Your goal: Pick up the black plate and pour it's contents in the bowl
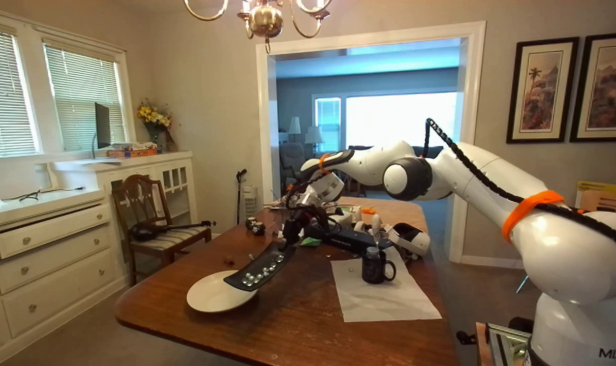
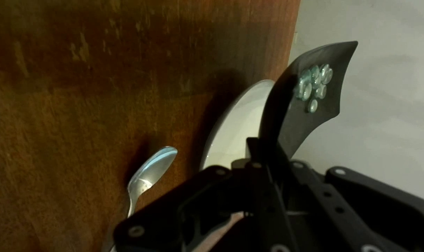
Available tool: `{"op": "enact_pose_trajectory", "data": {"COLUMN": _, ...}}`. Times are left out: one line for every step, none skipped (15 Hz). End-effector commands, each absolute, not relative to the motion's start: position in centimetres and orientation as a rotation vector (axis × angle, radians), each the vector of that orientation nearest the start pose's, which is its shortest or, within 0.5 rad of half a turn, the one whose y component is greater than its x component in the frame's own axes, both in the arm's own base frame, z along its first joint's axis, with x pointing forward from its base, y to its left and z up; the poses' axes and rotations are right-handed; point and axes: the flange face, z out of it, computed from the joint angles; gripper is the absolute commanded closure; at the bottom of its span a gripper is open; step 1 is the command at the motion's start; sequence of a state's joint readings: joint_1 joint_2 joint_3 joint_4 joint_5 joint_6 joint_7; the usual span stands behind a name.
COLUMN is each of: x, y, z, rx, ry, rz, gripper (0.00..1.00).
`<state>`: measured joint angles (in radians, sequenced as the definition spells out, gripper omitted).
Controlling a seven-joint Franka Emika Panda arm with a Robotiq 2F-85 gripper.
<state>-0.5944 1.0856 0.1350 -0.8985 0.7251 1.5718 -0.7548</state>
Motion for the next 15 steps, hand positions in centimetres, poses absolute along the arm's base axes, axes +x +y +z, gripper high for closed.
{"op": "enact_pose_trajectory", "data": {"x": 70.7, "y": -29.4, "z": 24.2, "rx": -2.196, "ry": -0.054, "rz": -0.242, "gripper": 0.98}}
{"op": "enact_pose_trajectory", "data": {"x": 71.1, "y": -28.9, "z": 24.4, "rx": -2.187, "ry": -0.051, "rz": -0.241, "gripper": 0.98}}
{"op": "enact_pose_trajectory", "data": {"x": 71.6, "y": -28.0, "z": 24.9, "rx": -2.176, "ry": -0.043, "rz": -0.236, "gripper": 0.98}}
{"op": "enact_pose_trajectory", "data": {"x": 72.0, "y": -27.3, "z": 25.1, "rx": -2.170, "ry": -0.036, "rz": -0.228, "gripper": 0.98}}
{"op": "enact_pose_trajectory", "data": {"x": 72.5, "y": -26.6, "z": 25.4, "rx": -2.163, "ry": -0.030, "rz": -0.221, "gripper": 0.98}}
{"op": "enact_pose_trajectory", "data": {"x": 72.9, "y": -26.0, "z": 25.6, "rx": -2.160, "ry": -0.014, "rz": -0.209, "gripper": 0.98}}
{"op": "enact_pose_trajectory", "data": {"x": 73.3, "y": -25.4, "z": 25.7, "rx": -2.150, "ry": 0.003, "rz": -0.194, "gripper": 0.98}}
{"op": "enact_pose_trajectory", "data": {"x": 73.7, "y": -25.0, "z": 25.7, "rx": -2.147, "ry": 0.026, "rz": -0.186, "gripper": 0.98}}
{"op": "enact_pose_trajectory", "data": {"x": 74.1, "y": -24.7, "z": 25.8, "rx": -2.144, "ry": 0.052, "rz": -0.177, "gripper": 0.98}}
{"op": "enact_pose_trajectory", "data": {"x": 74.4, "y": -24.5, "z": 25.7, "rx": -2.142, "ry": 0.077, "rz": -0.176, "gripper": 0.98}}
{"op": "enact_pose_trajectory", "data": {"x": 74.8, "y": -24.4, "z": 25.8, "rx": -2.140, "ry": 0.106, "rz": -0.179, "gripper": 0.98}}
{"op": "enact_pose_trajectory", "data": {"x": 75.0, "y": -24.3, "z": 25.7, "rx": -2.134, "ry": 0.126, "rz": -0.178, "gripper": 0.98}}
{"op": "enact_pose_trajectory", "data": {"x": 75.2, "y": -24.2, "z": 25.6, "rx": -2.130, "ry": 0.148, "rz": -0.179, "gripper": 0.98}}
{"op": "enact_pose_trajectory", "data": {"x": 75.3, "y": -24.2, "z": 25.5, "rx": -2.125, "ry": 0.164, "rz": -0.178, "gripper": 0.98}}
{"op": "enact_pose_trajectory", "data": {"x": 75.4, "y": -24.2, "z": 25.4, "rx": -2.123, "ry": 0.178, "rz": -0.178, "gripper": 0.98}}
